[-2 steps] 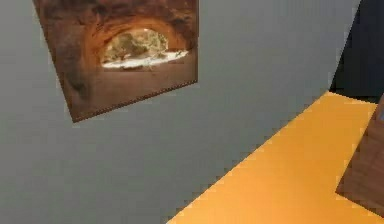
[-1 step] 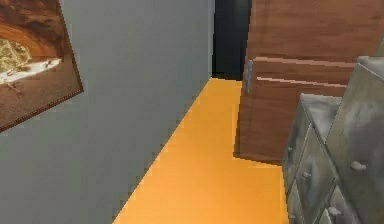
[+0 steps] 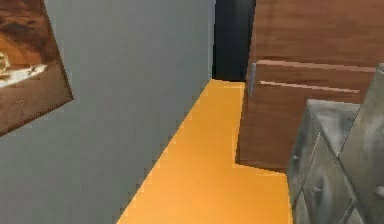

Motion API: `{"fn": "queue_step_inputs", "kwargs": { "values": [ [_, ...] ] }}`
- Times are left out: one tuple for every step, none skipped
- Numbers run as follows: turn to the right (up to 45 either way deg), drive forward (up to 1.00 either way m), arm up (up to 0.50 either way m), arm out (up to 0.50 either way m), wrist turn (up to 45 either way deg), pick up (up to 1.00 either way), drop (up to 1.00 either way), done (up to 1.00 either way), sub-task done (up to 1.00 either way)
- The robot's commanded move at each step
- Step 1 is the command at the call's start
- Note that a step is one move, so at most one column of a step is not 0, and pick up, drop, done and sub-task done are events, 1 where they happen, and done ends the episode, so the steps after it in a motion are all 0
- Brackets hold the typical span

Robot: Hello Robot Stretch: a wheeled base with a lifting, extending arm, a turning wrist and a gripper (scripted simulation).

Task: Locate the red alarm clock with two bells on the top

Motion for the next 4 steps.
{"fn": "queue_step_inputs", "kwargs": {
  "values": [
    [0.0, 1.0, 0.0, 0.0, 0.0, 0.0, 0.0, 0.0, 0.0],
    [0.0, 0.45, 0.0, 0.0, 0.0, 0.0, 0.0, 0.0, 0.0],
    [18.0, 0.0, 0.0, 0.0, 0.0, 0.0, 0.0, 0.0, 0.0],
    [0.0, 0.5, 0.0, 0.0, 0.0, 0.0, 0.0, 0.0, 0.0]
  ]
}}
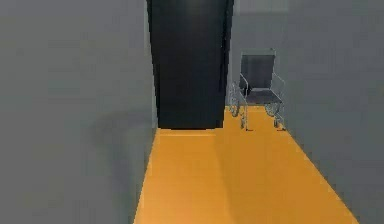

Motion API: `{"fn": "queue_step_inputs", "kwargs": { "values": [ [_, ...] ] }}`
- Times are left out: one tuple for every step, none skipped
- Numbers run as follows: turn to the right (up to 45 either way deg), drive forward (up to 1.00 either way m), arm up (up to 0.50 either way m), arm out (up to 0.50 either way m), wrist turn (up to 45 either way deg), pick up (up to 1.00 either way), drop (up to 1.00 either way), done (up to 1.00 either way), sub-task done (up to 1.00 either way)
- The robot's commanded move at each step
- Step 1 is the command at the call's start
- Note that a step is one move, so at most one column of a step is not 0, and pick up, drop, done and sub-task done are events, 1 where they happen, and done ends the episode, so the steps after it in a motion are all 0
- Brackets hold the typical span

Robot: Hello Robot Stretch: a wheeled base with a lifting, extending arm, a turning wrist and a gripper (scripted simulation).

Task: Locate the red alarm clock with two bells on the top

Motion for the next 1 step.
{"fn": "queue_step_inputs", "kwargs": {
  "values": [
    [15.0, 0.0, 0.0, 0.0, 0.0, 0.0, 0.0, 0.0, 0.0]
  ]
}}
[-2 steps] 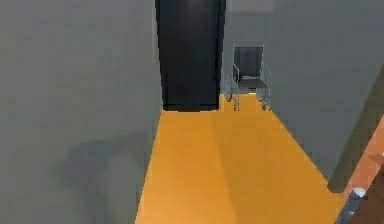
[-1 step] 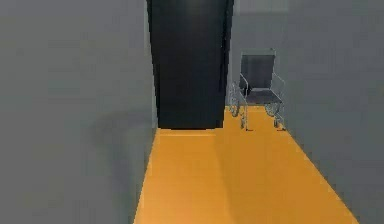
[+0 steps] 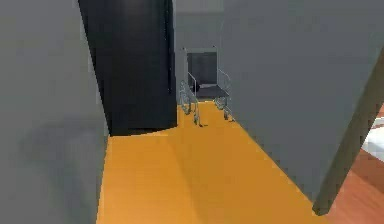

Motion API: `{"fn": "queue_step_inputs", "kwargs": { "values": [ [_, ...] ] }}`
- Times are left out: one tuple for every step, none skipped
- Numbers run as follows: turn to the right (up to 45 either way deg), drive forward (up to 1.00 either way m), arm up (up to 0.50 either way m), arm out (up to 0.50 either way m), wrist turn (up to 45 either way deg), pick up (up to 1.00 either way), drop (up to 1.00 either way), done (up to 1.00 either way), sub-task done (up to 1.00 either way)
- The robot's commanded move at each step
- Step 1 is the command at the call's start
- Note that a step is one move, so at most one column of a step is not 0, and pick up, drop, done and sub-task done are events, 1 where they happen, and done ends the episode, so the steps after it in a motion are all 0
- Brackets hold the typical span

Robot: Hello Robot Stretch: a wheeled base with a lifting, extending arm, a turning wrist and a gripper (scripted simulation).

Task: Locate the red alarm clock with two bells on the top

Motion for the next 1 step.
{"fn": "queue_step_inputs", "kwargs": {
  "values": [
    [0.0, 0.4, 0.0, 0.0, 0.0, 0.0, 0.0, 0.0, 0.0]
  ]
}}
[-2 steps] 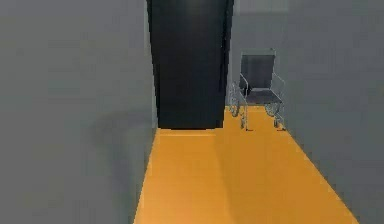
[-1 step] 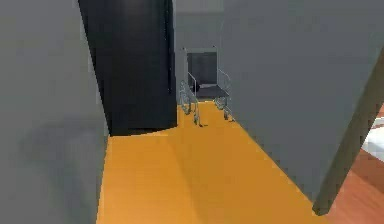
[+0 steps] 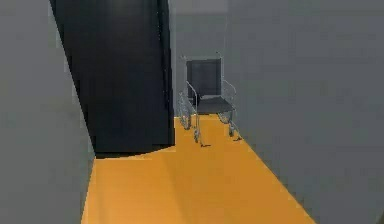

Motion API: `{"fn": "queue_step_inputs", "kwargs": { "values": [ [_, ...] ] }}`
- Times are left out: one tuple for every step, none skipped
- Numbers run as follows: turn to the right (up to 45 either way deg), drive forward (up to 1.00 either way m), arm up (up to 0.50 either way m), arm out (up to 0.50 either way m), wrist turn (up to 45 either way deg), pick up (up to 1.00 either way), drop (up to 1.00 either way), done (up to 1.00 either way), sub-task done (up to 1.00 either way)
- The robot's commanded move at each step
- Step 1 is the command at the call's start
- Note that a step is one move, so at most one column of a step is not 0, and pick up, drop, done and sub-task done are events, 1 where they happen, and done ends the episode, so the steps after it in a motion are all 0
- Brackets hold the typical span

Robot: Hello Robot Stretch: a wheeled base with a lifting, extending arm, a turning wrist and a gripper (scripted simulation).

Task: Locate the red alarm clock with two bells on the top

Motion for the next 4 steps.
{"fn": "queue_step_inputs", "kwargs": {
  "values": [
    [45.0, 0.0, 0.0, 0.0, 0.0, 0.0, 0.0, 0.0, 0.0],
    [27.0, 0.0, 0.0, 0.0, 0.0, 0.0, 0.0, 0.0, 0.0],
    [0.0, 0.9, 0.0, 0.0, 0.0, 0.0, 0.0, 0.0, 0.0],
    [-24.0, 0.0, 0.0, 0.0, 0.0, 0.0, 0.0, 0.0, 0.0]
  ]
}}
